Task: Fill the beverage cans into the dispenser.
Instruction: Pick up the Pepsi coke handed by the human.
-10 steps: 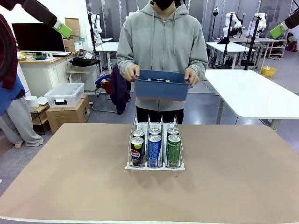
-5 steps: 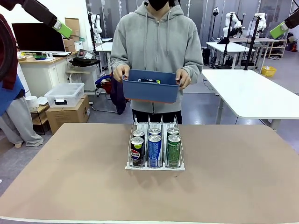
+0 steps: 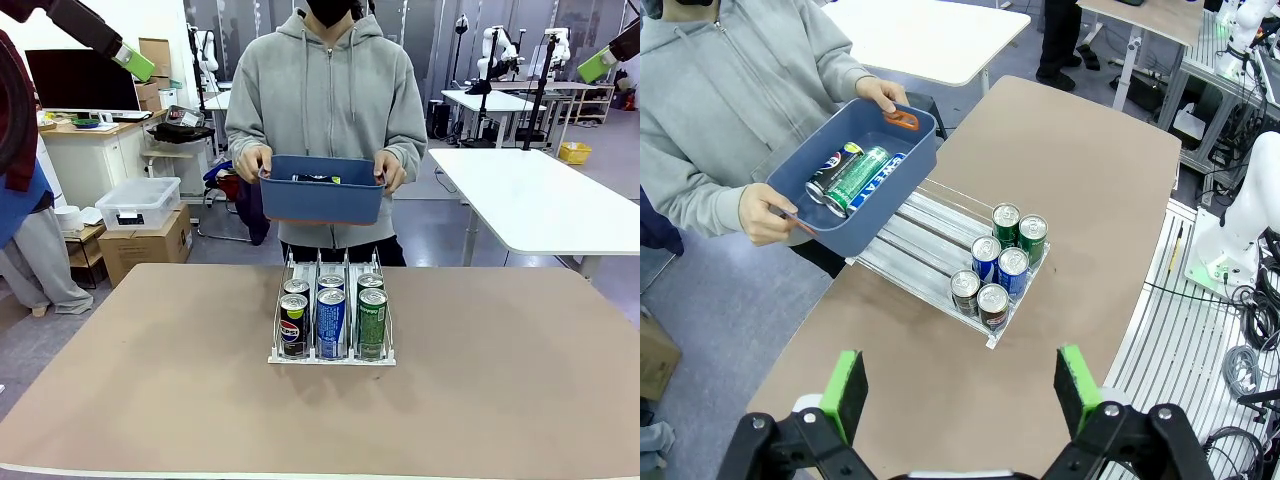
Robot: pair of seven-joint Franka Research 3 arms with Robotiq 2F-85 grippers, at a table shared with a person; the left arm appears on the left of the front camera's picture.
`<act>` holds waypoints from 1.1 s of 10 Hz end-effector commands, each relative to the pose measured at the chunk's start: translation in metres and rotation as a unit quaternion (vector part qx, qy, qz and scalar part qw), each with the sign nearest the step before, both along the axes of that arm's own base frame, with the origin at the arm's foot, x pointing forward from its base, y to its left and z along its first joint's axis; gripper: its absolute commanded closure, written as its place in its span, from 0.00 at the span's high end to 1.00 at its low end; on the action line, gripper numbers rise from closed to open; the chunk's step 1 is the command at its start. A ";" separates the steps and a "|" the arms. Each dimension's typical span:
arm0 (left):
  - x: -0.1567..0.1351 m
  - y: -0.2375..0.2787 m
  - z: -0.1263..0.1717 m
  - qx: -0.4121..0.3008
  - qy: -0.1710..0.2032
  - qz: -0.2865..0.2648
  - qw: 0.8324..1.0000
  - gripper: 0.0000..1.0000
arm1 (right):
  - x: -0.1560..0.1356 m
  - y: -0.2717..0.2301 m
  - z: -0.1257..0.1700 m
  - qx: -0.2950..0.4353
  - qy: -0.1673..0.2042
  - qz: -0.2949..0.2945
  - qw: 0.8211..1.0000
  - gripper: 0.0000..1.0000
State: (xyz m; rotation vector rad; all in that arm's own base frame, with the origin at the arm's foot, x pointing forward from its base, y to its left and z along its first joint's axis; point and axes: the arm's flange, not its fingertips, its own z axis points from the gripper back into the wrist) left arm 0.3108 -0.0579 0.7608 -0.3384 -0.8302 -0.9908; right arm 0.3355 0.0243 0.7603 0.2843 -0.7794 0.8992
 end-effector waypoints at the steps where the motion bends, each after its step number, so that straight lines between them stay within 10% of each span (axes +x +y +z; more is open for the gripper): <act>1: 0.000 0.001 -0.001 0.000 0.001 0.000 1.000 1.00 | 0.000 0.000 0.000 0.000 0.000 0.000 1.000 1.00; 11: 0.000 0.001 -0.001 0.000 0.001 0.000 1.000 1.00 | 0.000 0.000 0.000 0.000 0.000 0.000 1.000 1.00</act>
